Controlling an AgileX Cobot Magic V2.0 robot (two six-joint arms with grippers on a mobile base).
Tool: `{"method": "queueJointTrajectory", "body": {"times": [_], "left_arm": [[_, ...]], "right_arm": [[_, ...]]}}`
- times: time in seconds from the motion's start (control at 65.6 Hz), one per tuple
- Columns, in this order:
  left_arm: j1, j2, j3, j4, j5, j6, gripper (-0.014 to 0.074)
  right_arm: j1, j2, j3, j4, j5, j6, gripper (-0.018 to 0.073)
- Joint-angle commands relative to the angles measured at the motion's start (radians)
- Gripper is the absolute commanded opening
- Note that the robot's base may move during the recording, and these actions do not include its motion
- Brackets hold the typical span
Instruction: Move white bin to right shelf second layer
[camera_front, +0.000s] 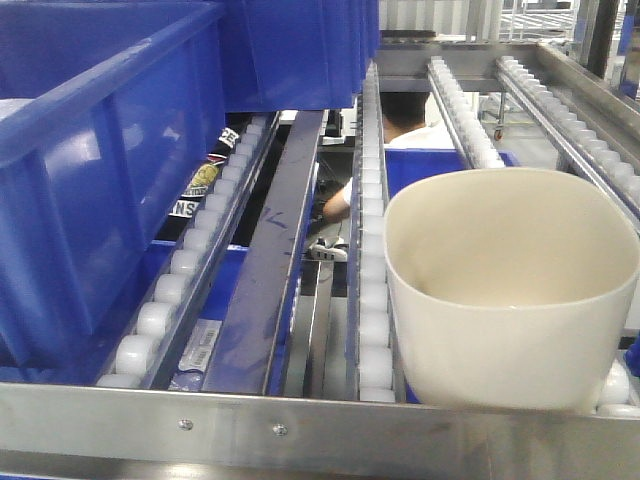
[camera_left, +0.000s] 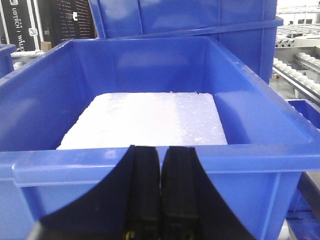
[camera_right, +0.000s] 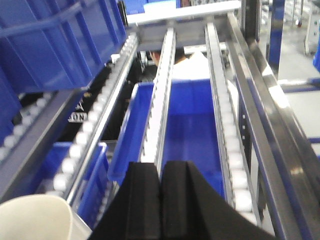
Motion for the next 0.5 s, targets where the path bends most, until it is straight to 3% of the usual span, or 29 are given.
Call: {"method": "queueJointTrajectory", "body": {"times": [0.0, 0.32, 0.488], "left_arm": [[-0.002, -0.013, 0.033, -0.005, -0.087, -0.007, 0.0085], [-0.002, -0.013, 0.033, -0.005, -0.087, -0.007, 0.0085], [-0.002, -0.013, 0.033, -0.005, -0.087, -0.007, 0.0085]], "right_arm": [[-0.009, -0.052, -0.013, -0.004, -0.035, -0.004, 0.0055], [-0.009, -0.325, 0.242, -0.004, -0.056, -0.004, 0.0055], [-0.018, -0.429, 0.238, -0.004, 0.041, -0.004, 0.0055]]}}
